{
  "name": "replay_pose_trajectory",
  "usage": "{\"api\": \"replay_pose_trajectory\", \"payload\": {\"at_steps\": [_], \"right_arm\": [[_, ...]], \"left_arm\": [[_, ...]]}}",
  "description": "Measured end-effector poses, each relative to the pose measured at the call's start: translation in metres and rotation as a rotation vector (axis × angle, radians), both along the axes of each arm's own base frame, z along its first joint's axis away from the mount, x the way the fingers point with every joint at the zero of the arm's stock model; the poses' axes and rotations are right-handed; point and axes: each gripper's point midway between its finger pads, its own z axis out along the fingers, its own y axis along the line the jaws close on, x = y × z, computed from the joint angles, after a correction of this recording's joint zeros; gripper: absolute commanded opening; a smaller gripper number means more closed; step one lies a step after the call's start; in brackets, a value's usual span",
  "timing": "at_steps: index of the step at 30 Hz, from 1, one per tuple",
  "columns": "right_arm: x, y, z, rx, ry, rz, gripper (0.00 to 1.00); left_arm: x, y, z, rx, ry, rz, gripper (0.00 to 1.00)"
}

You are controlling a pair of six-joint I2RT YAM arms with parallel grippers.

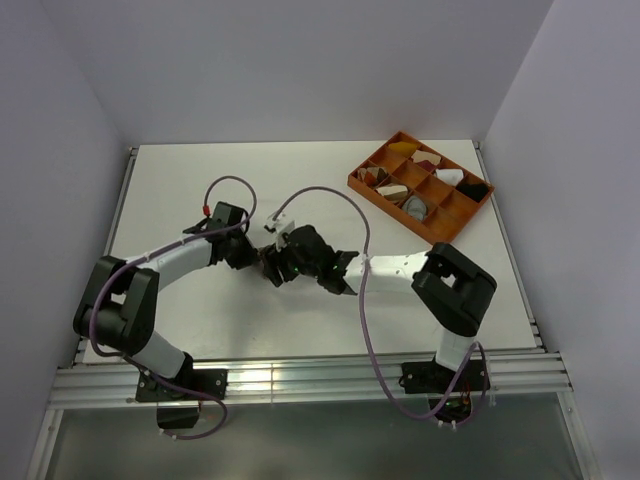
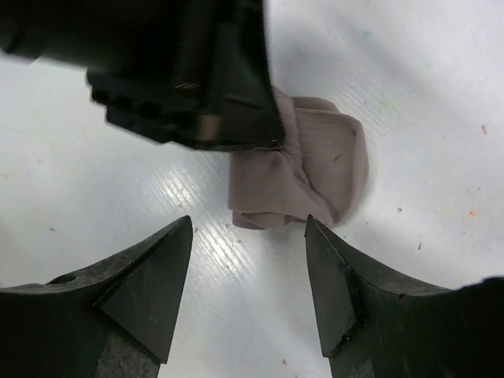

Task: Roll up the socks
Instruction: Roll the sock at the center of the board.

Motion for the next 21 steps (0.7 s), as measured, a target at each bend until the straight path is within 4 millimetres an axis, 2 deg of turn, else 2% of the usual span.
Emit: {"api": "replay_pose_trajectory", "payload": {"at_steps": [5,10,15,21], "right_arm": [[-0.014,0.008,-0.004,-0.129,-0.191,0.027,0.67],[-0.019,0.016,-0.012,-0.236,-0.334,0.041,0.67],[-0.025,0.026,-0.031,-0.341,-0.414,0.07,0.66],[-0.021,0.03,-0.041,-0.403,-0.463,0.068,0.65]], "left_arm": [[0.0,0.0,0.0,0.019,0.028,-0.013,0.0],[-0.001,-0.001,0.0,0.036,0.049,-0.031,0.0],[-0.003,-0.001,-0.001,0.042,0.058,-0.04,0.0],[-0.004,-0.002,-0.001,0.039,0.061,-0.046,0.01]]}}
